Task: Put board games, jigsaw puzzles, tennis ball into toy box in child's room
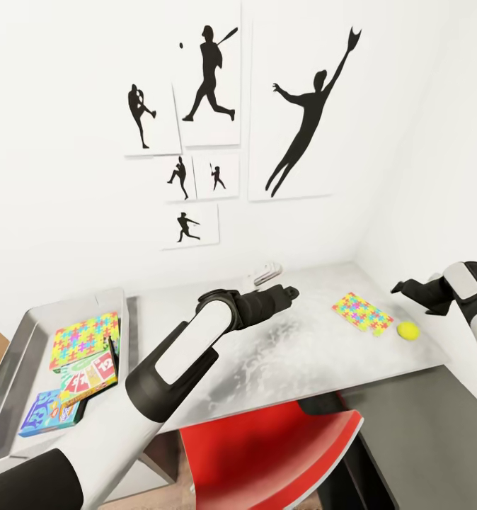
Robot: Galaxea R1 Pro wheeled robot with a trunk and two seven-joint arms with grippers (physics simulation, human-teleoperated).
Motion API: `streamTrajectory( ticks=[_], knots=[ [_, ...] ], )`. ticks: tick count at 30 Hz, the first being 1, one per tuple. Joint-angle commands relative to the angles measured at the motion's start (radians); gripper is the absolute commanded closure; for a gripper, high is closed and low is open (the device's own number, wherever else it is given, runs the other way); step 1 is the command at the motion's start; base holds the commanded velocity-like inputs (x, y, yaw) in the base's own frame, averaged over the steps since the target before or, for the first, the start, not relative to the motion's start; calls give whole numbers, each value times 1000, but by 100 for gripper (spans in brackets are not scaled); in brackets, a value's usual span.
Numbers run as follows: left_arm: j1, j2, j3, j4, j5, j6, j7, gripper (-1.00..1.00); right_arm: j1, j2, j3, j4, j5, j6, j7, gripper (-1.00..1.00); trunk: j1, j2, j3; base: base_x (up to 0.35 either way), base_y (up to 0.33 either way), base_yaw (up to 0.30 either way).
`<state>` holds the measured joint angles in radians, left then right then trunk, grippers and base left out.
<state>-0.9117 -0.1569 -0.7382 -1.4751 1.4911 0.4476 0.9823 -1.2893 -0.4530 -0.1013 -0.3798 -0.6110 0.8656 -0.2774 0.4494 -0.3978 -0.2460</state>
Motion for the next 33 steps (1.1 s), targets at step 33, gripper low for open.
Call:
streamTrajectory(
  ticks=[33],
  knots=[
    [-327, -6, 274, 169, 189, 124, -12, -100, -31, -41, -5, -3, -14, 10, 0, -100, 1, -2, -54, 0, 0, 0]
  ],
)
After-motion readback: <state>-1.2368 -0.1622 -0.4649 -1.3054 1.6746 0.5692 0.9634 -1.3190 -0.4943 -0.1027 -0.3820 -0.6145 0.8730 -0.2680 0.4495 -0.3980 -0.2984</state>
